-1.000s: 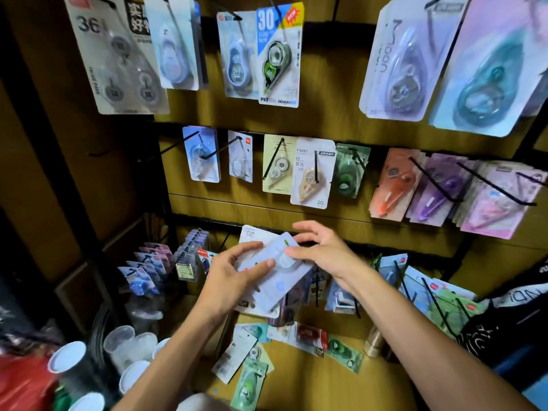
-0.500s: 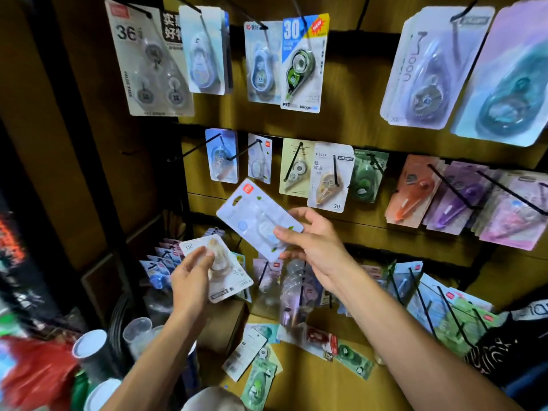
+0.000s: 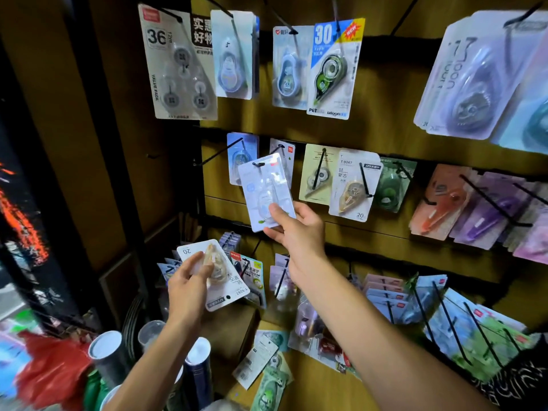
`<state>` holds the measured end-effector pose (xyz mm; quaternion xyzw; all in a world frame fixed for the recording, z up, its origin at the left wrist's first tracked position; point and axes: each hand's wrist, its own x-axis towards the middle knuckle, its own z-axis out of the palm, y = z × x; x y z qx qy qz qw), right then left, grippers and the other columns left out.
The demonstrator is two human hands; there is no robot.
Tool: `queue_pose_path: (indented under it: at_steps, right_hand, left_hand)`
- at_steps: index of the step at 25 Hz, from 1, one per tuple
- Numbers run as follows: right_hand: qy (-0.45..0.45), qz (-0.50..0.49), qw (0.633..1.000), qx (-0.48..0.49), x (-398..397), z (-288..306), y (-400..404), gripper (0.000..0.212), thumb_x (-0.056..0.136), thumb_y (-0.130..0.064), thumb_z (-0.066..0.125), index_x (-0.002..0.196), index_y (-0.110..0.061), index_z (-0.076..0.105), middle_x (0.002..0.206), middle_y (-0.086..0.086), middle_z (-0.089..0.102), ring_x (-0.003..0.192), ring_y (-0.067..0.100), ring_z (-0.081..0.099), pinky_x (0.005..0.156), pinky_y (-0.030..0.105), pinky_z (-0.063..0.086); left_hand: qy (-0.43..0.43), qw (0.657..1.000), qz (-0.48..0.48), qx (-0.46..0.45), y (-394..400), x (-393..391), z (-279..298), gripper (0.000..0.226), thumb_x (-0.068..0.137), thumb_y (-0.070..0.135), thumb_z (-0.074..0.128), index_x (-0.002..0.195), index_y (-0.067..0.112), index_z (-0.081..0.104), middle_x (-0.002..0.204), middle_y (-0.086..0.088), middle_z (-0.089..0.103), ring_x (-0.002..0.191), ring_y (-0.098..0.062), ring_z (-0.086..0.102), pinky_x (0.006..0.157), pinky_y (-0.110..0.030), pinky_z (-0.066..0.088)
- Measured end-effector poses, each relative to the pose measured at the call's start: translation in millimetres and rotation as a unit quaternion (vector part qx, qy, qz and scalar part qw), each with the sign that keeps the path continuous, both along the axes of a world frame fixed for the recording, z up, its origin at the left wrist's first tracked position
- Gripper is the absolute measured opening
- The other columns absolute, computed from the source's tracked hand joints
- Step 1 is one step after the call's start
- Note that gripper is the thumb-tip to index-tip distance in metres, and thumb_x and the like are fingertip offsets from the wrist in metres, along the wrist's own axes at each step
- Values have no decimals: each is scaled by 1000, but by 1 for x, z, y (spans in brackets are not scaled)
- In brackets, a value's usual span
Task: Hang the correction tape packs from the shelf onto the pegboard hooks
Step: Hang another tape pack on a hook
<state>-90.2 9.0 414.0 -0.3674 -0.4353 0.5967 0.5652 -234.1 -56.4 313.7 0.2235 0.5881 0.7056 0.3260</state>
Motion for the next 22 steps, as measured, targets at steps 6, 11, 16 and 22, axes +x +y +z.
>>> queue_pose_path:
  at_steps: [6,11,16,22]
  right_hand:
    - [1,-42,997,-69,-21,2,59,9,88,-11,70,90,-14,62,109,12,70,91,25,70,73,26,59]
    - [-6,-123,987,-99,-37,2,145,46,80,-17,78,120,-12,55,114,9,65,87,20,65,63,24,53]
    - [-104,-35,978,-175,-40,-18,137,58,81,-24,74,130,-13,45,117,4,52,104,24,57,82,38,51]
    - [-366,219,899,98,13,-39,52,21,83,-16,74,103,-19,70,88,-8,72,84,6,66,81,25,51]
  left_hand:
    - [7,999,-37,-19,7,-1,4,32,87,8,64,107,32,69,120,-3,66,104,-25,67,96,-49,52]
    - [125,984,-119,-32,16,-12,17,66,79,-4,71,130,34,52,119,1,63,95,-14,68,83,-39,58]
    - [174,969,-174,-35,20,-18,23,93,74,-13,73,137,37,27,100,6,63,75,-4,69,56,-18,54]
    - [223,950,-217,-28,13,-8,26,36,64,1,87,94,8,68,78,1,74,71,-13,67,60,-21,55]
